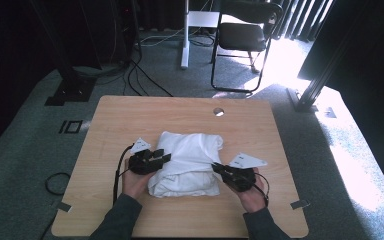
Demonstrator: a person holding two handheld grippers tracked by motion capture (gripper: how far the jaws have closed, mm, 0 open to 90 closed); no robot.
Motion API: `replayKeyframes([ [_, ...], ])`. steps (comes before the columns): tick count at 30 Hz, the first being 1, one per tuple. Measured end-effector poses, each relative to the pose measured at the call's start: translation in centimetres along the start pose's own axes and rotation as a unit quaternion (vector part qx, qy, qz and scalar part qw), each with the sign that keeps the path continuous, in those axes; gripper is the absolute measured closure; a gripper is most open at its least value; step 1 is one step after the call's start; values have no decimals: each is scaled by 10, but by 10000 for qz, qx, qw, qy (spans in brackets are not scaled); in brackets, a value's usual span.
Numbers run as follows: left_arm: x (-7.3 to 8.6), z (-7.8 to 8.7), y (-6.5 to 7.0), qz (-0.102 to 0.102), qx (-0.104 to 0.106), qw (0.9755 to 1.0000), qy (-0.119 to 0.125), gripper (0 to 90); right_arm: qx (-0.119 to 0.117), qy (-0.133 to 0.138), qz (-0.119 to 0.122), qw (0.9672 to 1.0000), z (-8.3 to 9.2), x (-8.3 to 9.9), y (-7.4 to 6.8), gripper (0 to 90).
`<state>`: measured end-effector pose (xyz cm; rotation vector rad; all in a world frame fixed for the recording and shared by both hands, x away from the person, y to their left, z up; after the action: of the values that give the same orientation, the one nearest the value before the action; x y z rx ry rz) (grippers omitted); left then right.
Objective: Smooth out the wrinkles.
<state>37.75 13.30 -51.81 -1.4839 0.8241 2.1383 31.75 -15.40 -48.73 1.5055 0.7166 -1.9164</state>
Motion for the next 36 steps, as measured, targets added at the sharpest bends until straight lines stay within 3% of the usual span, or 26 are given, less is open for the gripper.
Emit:
replayKeyframes([
  [4, -1, -1, 1, -3, 5, 10000, 12, 554, -13, -208, 78, 9998, 12, 8, 0, 853],
  [5, -1, -1, 1, 2, -8, 10000, 13, 555, -142, -582, 87, 9982, 13, 24, -1, 821],
  [6, -1, -1, 1, 2, -8, 10000, 13, 554, -142, -582, 87, 9982, 13, 24, -1, 821],
  [7, -1, 0, 1, 1, -5, 10000, 17, 554, -275, -977, 104, 9948, 11, 38, -2, 704],
  [8, -3, 1, 0, -14, -2, 10000, 56, 554, -258, -959, 120, 9950, 11, 40, -2, 617],
  [10, -6, 3, 0, -22, 3, 10000, 76, 554, -189, -632, -52, 9978, 13, 34, 1, 526],
  [12, -9, 3, 0, -51, 15, 9999, 108, 554, 62, -263, -168, 9995, 12, 18, 9, 510],
  [14, -10, 3, 1, -80, 17, 9999, 125, 552, 317, -66, -200, 9993, 5, 2, 18, 521],
  [16, -15, 0, 0, -110, -1, 9998, 146, 551, 478, -112, -250, 9985, -13, -7, 28, 540],
  [19, -19, -2, 0, -145, -31, 9998, 161, 551, 754, -390, -486, 9952, -35, -5, 39, 537],
  [21, -19, -4, 0, -224, -55, 9997, 130, 550, 755, -405, -679, 9940, -46, -1, 43, 508],
  [24, -19, -6, 1, -261, -45, 9996, 101, 544, 800, -453, -752, 9929, -58, 3, 43, 478],
  [26, -19, -7, 1, -303, -51, 9995, 92, 542, 822, -476, -762, 9926, -62, 4, 44, 479],
  [29, -20, -8, 2, -266, -49, 9996, 129, 540, 769, -642, -662, 9928, -67, 7, 44, 826],
  [30, -20, -8, 3, -265, -40, 9995, 140, 539, 792, -647, -600, 9929, -65, 7, 44, 883],
  [33, -20, -8, 4, -265, -31, 9995, 162, 536, 849, -327, -438, 9949, -48, -3, 42, 890],
  [36, -20, -8, 4, -262, -36, 9995, 154, 536, 921, 9, -445, 9948, -35, -12, 42, 889],
])
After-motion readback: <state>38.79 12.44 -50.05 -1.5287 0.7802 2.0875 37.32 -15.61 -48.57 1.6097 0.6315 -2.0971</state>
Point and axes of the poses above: each handheld gripper's, and its own axes: z roughly backward along the jaws, x roughly out of its underside, y roughly to its right, the point moved 4 cm from there along -z, roughly forward along the jaws, and after that the axes turned 14 degrees about y, right-handed, at the moved point
